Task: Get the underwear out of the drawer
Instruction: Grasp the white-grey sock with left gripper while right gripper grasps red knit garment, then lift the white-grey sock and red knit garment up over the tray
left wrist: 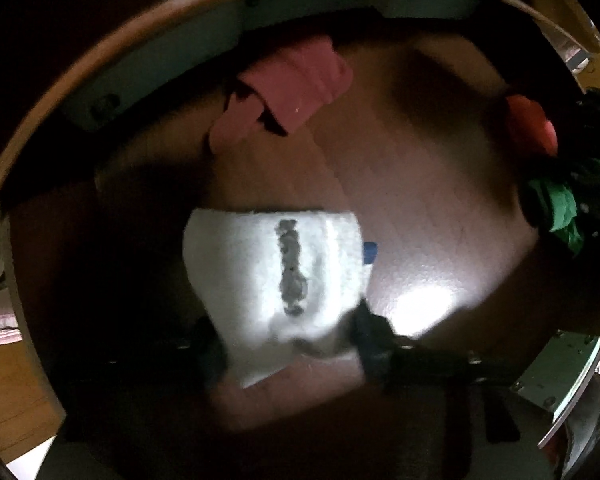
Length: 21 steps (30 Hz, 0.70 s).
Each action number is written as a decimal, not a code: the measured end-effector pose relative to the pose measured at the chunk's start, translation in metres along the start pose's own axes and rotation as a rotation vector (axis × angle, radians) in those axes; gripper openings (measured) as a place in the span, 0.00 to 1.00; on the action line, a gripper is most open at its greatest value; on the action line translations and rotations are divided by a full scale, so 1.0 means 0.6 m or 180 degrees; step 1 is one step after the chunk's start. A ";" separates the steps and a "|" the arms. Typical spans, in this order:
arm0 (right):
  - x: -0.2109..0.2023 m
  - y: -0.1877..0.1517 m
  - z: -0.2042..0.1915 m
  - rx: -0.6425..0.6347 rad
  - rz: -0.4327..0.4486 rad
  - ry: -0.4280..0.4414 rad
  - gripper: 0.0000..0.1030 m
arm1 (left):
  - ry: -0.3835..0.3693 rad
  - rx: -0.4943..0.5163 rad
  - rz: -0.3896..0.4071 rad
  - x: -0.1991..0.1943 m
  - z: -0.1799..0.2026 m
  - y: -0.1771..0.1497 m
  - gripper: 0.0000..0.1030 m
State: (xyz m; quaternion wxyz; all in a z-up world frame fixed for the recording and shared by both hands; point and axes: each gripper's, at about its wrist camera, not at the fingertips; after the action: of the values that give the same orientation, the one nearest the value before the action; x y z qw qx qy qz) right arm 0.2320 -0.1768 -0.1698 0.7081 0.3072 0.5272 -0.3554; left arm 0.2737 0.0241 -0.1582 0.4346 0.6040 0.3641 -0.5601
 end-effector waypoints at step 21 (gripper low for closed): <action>-0.119 -0.155 0.075 0.1758 0.1818 0.1702 0.26 | -0.0874 -0.0577 0.1273 -0.145 -0.012 -0.121 0.23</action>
State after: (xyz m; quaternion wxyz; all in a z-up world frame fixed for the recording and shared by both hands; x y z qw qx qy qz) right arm 0.1652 -0.2523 -0.0950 0.5088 0.6971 0.4711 -0.1819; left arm 0.2000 0.0608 -0.0805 0.6344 0.5409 0.2238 -0.5049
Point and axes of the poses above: each gripper's, at about its wrist camera, not at the fingertips, and x roughly the way its jaws point, z to its right, y to its top, and after that the axes turned 14 degrees about -x, right-handed
